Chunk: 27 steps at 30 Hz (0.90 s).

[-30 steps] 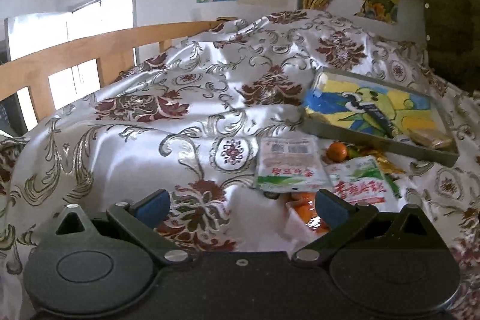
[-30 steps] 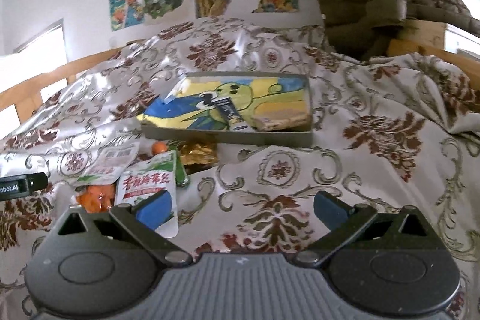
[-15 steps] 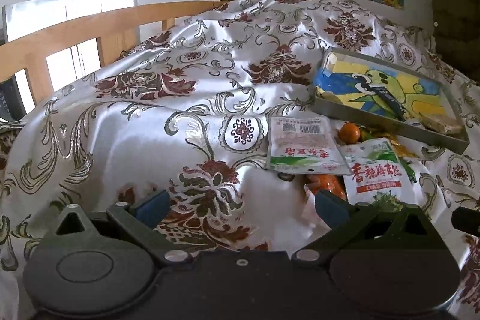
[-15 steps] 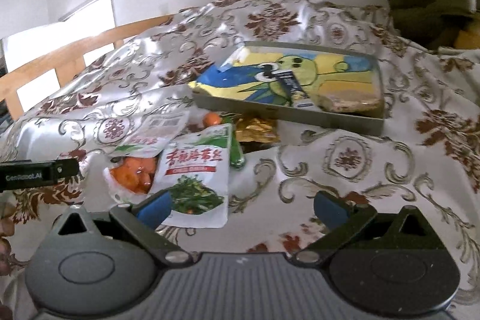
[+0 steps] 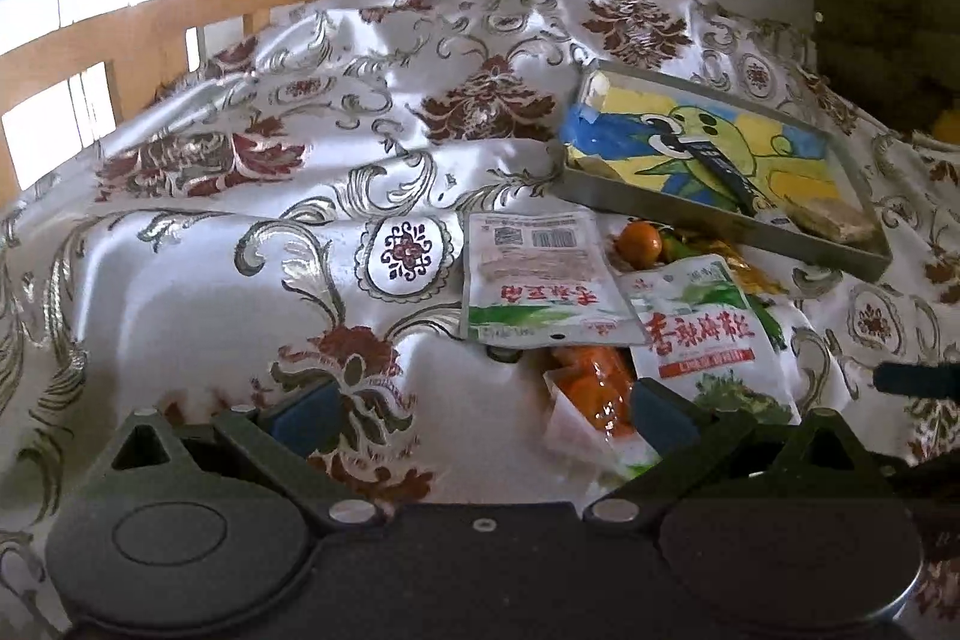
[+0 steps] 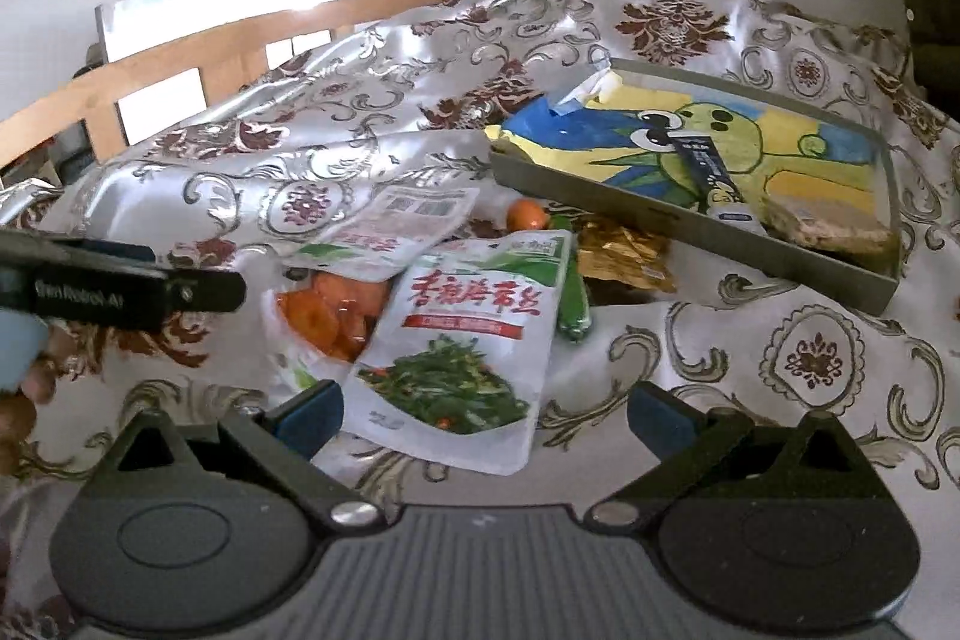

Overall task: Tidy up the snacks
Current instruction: 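Move left tool to the orange candy bag while right tool approaches the seaweed packet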

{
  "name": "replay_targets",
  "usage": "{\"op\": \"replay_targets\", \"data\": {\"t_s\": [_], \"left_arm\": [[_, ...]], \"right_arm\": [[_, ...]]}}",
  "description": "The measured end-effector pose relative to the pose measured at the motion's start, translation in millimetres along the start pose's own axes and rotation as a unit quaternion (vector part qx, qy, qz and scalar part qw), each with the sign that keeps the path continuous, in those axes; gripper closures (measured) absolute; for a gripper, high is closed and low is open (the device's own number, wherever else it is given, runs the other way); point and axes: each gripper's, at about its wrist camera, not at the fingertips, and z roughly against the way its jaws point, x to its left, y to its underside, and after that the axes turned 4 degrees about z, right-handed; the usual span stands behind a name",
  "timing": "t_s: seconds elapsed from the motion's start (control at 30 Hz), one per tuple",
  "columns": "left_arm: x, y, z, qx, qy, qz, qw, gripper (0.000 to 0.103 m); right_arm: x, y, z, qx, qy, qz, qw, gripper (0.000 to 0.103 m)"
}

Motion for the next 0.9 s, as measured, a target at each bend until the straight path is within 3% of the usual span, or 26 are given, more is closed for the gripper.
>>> {"op": "replay_targets", "data": {"t_s": [0.27,0.4,0.63,0.9], "left_arm": [[-2,-9,-16,0.01,0.01,-0.022,0.9997,0.001],[-4,-11,-25,0.039,0.061,-0.031,0.9969,0.001],[2,-19,-38,0.066,0.143,0.008,0.9875,0.001],[-7,-19,-46,0.079,0.163,-0.005,0.9834,0.001]], "right_arm": [[-15,0,-9,0.002,0.0,-0.022,1.0,0.0],[-17,0,-16,0.005,-0.016,-0.021,1.0,0.0],[-23,0,-27,0.009,-0.054,-0.03,0.998,0.001],[-31,-3,-30,0.003,-0.074,-0.046,0.996,0.004]]}}
